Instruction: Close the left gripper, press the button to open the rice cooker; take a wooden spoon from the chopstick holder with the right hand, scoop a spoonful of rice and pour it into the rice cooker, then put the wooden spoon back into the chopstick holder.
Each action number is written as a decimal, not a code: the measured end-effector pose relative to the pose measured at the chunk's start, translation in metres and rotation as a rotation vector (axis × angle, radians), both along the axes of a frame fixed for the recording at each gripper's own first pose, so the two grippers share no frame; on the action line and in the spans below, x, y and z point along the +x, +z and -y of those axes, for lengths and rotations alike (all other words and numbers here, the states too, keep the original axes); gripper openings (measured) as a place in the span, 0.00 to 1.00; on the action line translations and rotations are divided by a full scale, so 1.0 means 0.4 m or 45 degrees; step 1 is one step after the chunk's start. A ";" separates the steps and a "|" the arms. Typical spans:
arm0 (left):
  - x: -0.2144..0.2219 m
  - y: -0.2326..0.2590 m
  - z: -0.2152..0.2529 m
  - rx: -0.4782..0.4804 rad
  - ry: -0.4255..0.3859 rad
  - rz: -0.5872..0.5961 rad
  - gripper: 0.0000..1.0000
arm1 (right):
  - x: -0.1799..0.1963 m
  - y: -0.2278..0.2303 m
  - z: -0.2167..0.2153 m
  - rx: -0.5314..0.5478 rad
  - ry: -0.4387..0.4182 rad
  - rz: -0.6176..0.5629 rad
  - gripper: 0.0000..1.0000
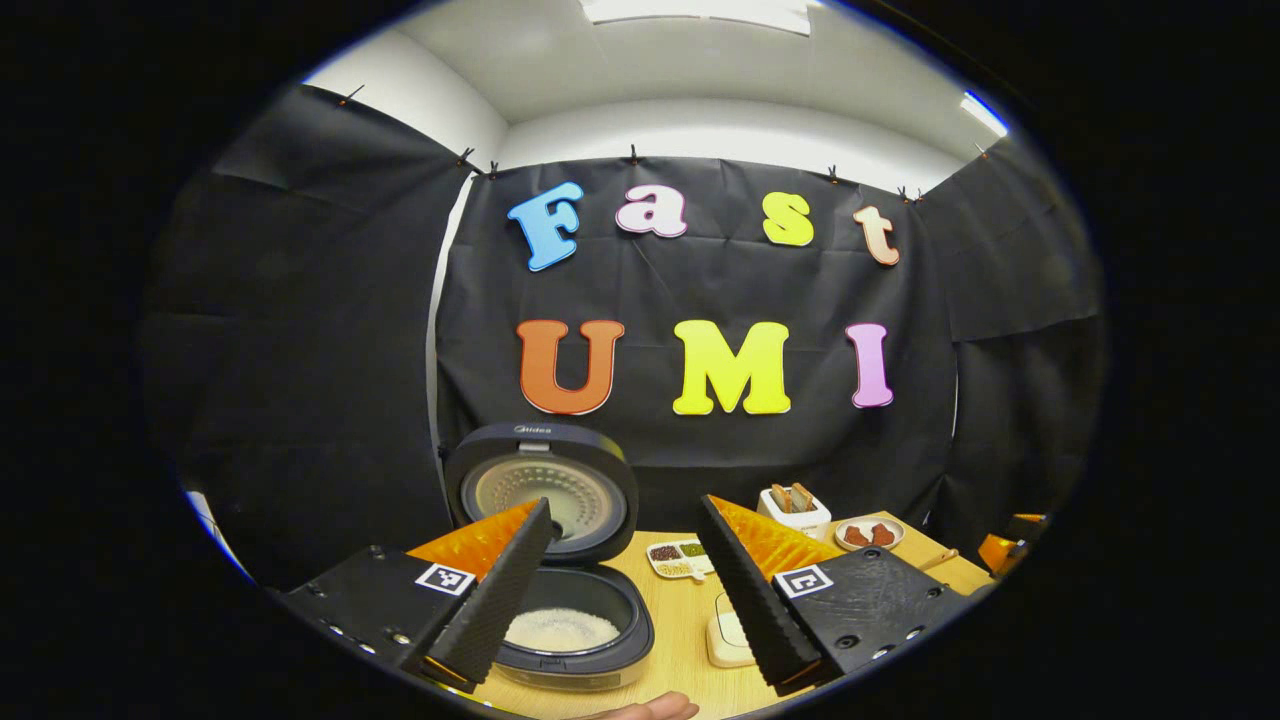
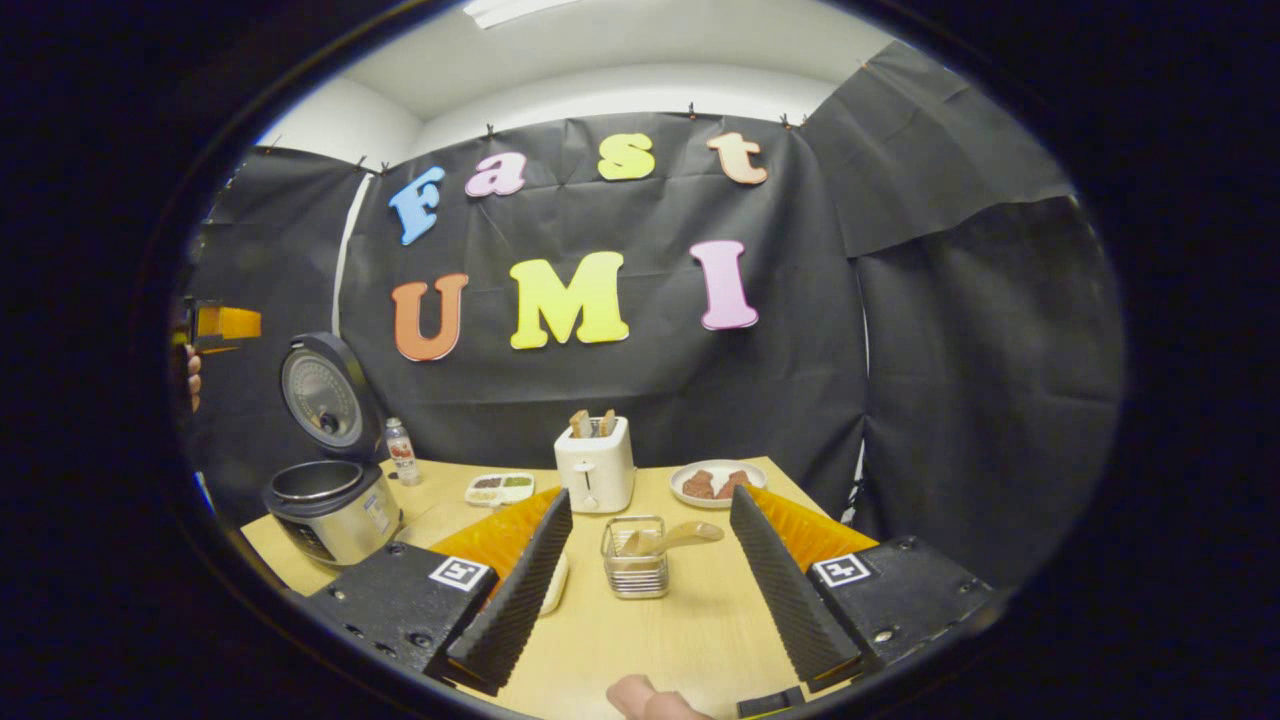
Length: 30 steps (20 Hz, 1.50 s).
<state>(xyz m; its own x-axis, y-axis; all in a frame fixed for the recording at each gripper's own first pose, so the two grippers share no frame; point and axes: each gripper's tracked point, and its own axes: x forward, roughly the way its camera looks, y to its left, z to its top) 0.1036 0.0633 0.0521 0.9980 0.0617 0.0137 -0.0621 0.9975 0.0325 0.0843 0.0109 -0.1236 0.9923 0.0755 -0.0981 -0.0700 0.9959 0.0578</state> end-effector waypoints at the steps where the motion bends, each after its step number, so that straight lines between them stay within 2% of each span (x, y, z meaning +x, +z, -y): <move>1: 0.016 -0.001 0.001 -0.009 -0.006 -0.017 0.94 | 0.005 -0.005 0.012 0.003 -0.009 -0.009 1.00; 5: 0.080 0.030 -0.046 -0.028 0.049 -0.005 0.94 | -0.009 -0.018 -0.001 0.009 0.044 -0.055 1.00; 6: 0.096 0.042 -0.060 -0.038 0.062 0.006 0.94 | -0.010 -0.015 -0.007 0.000 0.061 -0.055 0.95; 8: 0.138 0.071 -0.094 -0.048 0.102 0.033 0.94 | -0.012 -0.008 -0.013 -0.027 0.073 -0.053 0.95; 9: 0.170 0.082 -0.108 -0.051 0.114 0.044 0.94 | -0.012 -0.011 -0.019 -0.035 0.080 -0.055 1.00; 13: 0.290 0.115 -0.166 -0.075 0.131 0.050 0.94 | -0.012 0.008 -0.033 -0.045 0.099 -0.039 1.00; 14: 0.326 0.129 -0.182 -0.070 0.136 0.065 0.94 | -0.013 0.016 -0.038 -0.040 0.104 -0.030 0.95; 15: 0.359 0.130 -0.198 -0.064 0.144 0.061 0.94 | -0.015 0.021 -0.048 -0.035 0.112 -0.025 1.00; 18: 0.443 0.089 -0.261 -0.062 0.186 0.015 0.93 | -0.012 0.027 -0.055 -0.039 0.127 -0.011 1.00; 20: 0.481 0.056 -0.285 -0.095 0.177 -0.040 0.94 | -0.009 0.028 -0.053 -0.042 0.128 -0.004 1.00; 24: 0.508 0.001 -0.353 -0.068 0.236 -0.122 0.94 | -0.006 0.019 -0.036 -0.030 0.113 -0.011 1.00; 28: 0.480 -0.023 -0.347 -0.076 0.235 -0.204 0.96 | -0.018 0.007 -0.035 -0.019 0.103 -0.028 1.00; 29: 0.466 -0.032 -0.344 -0.074 0.233 -0.225 0.98 | -0.026 0.011 -0.033 -0.022 0.103 -0.024 0.95; 30: 0.447 -0.039 -0.339 -0.075 0.230 -0.238 0.97 | -0.036 0.014 -0.036 -0.027 0.105 -0.018 1.00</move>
